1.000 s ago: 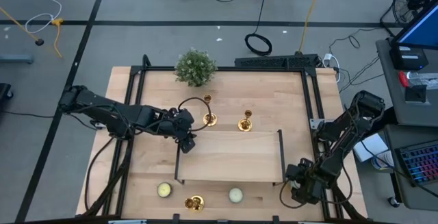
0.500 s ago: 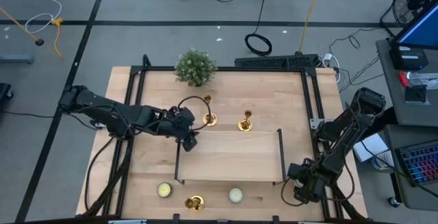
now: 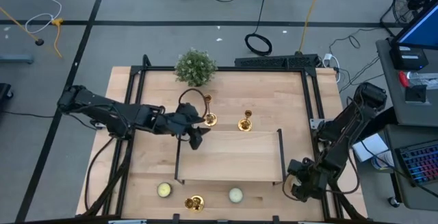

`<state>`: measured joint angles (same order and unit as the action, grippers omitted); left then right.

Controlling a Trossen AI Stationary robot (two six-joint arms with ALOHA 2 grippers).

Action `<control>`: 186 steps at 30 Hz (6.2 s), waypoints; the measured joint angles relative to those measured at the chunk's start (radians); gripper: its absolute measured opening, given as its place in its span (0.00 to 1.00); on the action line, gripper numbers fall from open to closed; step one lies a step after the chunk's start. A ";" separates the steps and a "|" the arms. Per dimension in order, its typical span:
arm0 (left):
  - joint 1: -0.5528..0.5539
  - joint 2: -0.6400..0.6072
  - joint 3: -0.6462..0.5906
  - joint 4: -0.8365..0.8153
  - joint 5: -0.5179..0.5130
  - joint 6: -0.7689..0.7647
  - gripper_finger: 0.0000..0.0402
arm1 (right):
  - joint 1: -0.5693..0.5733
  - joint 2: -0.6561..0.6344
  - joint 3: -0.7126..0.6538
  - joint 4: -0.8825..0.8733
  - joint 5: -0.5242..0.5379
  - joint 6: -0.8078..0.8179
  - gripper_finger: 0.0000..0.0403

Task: Pick & Place candle stick holders
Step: Put the orange scented candle on the shelf

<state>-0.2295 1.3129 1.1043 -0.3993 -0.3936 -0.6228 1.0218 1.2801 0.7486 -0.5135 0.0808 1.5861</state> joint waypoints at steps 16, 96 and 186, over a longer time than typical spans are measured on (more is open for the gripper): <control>0.021 -0.075 0.000 -0.015 0.027 0.012 0.57 | -0.017 -0.257 0.001 0.435 -0.192 0.043 0.73; -0.066 -0.117 0.002 0.191 0.054 -0.027 0.57 | -0.708 0.224 0.679 -0.469 -0.080 -0.851 0.73; -0.063 -0.116 0.002 0.165 0.049 -0.031 0.57 | -0.599 0.236 0.677 -0.506 -0.223 -0.680 0.73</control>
<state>-0.2920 1.1965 1.1061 -0.2341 -0.3450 -0.6540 0.4227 1.5158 1.4258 -1.0195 -0.1419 0.9066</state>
